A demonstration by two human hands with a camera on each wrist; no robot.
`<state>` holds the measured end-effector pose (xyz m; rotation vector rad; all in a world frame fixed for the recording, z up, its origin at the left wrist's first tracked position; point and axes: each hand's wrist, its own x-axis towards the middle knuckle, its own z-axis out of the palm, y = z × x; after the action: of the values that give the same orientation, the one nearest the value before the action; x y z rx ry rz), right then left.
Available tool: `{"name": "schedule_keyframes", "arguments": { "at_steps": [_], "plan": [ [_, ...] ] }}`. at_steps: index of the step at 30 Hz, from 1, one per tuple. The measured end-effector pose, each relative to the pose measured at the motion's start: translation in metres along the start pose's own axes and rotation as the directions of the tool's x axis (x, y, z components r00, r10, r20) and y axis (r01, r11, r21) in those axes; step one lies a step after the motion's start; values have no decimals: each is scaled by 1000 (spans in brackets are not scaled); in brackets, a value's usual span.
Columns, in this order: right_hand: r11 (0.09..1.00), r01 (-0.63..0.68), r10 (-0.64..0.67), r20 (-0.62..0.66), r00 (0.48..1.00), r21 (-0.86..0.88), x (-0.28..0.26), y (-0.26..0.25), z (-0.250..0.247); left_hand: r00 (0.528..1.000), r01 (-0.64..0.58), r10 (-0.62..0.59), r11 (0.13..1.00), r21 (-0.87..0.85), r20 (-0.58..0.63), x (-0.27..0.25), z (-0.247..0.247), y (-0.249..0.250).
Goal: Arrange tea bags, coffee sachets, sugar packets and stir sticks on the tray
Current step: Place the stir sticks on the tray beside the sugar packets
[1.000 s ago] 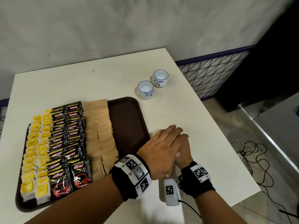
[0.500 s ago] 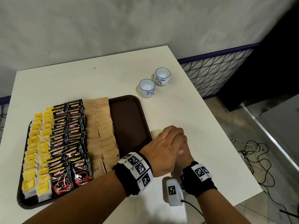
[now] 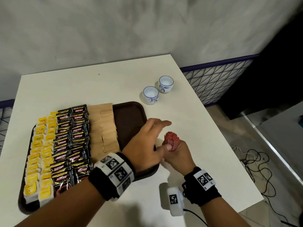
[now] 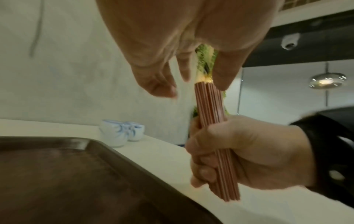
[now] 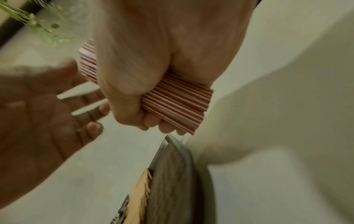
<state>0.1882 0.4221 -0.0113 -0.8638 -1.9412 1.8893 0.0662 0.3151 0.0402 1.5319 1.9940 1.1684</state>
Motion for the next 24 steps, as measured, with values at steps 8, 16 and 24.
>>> {"name": "schedule_keyframes", "arguments": {
  "at_steps": [8,16,24],
  "plan": [
    [998,27,-20,117,993,-58,12,-38,35,986,18,-28,998,65,163,11,-45,-8],
    [943,-38,66,73,995,-331,31,-36,58,978,174,-171,985,-13,118,17,-69,-30],
    [926,12,-1,28,1000,-377,62,-43,88,893,433,-389,880,-196,226,48,-97,-72]
  ]
}}
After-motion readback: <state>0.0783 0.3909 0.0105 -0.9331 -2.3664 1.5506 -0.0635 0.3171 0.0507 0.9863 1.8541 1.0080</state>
